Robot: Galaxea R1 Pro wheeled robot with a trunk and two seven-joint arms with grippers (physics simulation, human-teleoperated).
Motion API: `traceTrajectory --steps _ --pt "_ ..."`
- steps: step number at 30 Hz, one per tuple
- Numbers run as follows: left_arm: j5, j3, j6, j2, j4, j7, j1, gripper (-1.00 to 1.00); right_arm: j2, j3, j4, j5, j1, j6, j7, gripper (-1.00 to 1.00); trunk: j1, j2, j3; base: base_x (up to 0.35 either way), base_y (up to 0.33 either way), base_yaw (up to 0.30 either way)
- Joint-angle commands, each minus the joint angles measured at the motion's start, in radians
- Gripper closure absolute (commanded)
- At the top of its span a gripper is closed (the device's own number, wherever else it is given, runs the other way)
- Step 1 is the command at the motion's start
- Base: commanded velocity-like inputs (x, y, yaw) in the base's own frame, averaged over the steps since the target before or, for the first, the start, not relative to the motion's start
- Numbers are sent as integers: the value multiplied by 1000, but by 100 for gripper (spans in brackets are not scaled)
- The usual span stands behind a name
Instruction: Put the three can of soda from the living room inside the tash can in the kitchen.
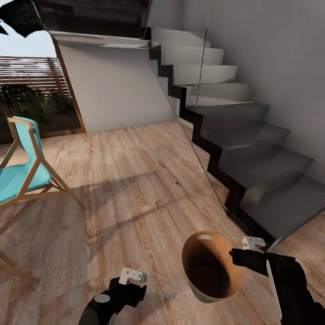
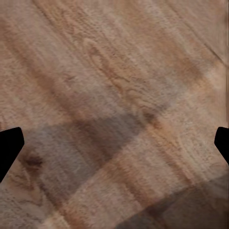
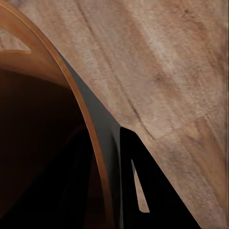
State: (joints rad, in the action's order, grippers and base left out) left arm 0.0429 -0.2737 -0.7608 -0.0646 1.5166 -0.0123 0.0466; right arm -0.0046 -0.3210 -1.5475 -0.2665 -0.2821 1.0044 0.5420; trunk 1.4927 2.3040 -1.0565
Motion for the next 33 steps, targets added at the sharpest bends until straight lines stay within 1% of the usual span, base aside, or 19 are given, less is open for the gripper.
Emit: traceTrajectory --steps 1,33 --pt "0 0 0 0 0 0 0 -100 0 1 0 21 0 5 1 100 0 0 1 0 0 -212" --pt "0 1 1 -1 0 -2 0 -100 0 0 0 21 0 5 1 100 0 0 39 0 0 -205"
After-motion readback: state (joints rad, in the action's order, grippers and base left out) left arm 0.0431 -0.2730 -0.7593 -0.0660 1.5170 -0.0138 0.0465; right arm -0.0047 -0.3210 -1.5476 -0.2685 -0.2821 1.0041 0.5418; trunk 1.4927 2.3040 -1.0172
